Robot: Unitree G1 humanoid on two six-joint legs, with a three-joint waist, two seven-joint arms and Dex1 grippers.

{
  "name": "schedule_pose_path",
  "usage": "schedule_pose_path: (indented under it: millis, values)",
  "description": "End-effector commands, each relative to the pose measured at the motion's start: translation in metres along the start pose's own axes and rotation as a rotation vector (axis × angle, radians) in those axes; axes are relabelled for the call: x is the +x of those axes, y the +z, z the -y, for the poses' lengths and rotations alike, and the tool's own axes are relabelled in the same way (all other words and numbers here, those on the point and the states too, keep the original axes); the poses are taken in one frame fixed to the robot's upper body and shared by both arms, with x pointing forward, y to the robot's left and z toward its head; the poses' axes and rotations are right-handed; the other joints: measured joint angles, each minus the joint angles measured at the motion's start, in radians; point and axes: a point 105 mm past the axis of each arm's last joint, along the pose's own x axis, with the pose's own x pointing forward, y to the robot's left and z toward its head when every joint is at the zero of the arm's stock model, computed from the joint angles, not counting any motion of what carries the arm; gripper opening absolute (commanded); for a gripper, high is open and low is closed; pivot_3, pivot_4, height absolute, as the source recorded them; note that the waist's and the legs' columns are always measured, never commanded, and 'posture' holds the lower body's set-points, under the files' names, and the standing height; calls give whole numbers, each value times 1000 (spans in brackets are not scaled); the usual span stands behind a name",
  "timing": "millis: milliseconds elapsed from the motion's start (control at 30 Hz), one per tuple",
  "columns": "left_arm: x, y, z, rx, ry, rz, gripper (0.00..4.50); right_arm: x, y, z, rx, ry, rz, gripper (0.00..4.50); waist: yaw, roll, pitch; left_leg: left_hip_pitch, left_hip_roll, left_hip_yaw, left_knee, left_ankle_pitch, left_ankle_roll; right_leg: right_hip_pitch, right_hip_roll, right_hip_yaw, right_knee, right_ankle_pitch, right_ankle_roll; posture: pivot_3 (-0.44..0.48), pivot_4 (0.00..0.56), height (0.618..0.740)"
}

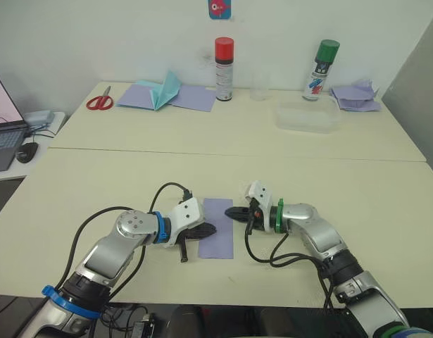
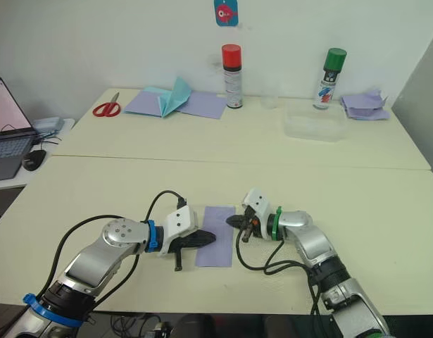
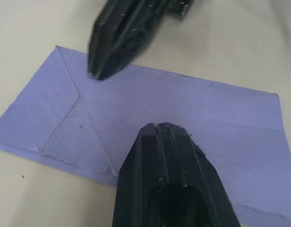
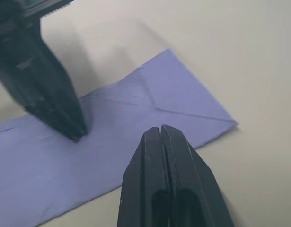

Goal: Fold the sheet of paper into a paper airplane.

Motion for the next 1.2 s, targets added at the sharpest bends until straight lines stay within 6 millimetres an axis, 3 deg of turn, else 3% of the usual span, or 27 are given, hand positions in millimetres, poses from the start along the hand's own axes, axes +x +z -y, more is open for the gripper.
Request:
schedule_pose_path:
  millis: [33,167,300,433,600,767,933,1200]
  values:
    - [5,-30,11,-52,-52,-114,0,-6,-16,31,0,-172,-65,39,-1,0,0,0,0,0,0,0,0,0,0,0,0,0,0,0,150,740]
    - [5,-32,11,-51,-51,-116,0,-6,-11,42,-5,-217,-44,39,-1,0,-2,0,0,0,0,0,0,0,0,0,0,0,0,0,150,740]
    - [4,-33,10,-53,-48,-116,0,-7,-12,18,-61,-44,-39,39,0,0,-2,0,0,0,0,0,0,0,0,0,0,0,0,0,150,740]
    - [4,-33,11,-56,-46,-115,0,-10,24,5,-65,25,161,39,0,0,-2,0,0,1,-2,0,0,0,0,0,-1,0,0,0,150,740]
    - [3,-35,13,-61,-47,-117,0,-14,34,-7,-109,71,214,39,-1,2,-1,0,0,1,-3,0,0,0,0,0,-1,0,1,0,150,740]
    - [3,-35,14,-66,-48,-119,0,-12,23,-15,-118,87,166,39,0,1,-1,0,0,1,-3,0,0,0,0,0,-1,0,1,0,150,740]
    - [1,-35,14,-68,-48,-123,0,-9,-12,-20,-124,125,-30,39,0,2,-2,0,0,1,-3,0,0,-1,0,0,-1,0,0,0,150,740]
    - [1,-36,11,-69,-47,-129,0,-22,-32,-65,-50,384,-145,39,0,2,-4,0,0,1,-5,0,0,0,0,0,-2,-1,0,0,150,740]
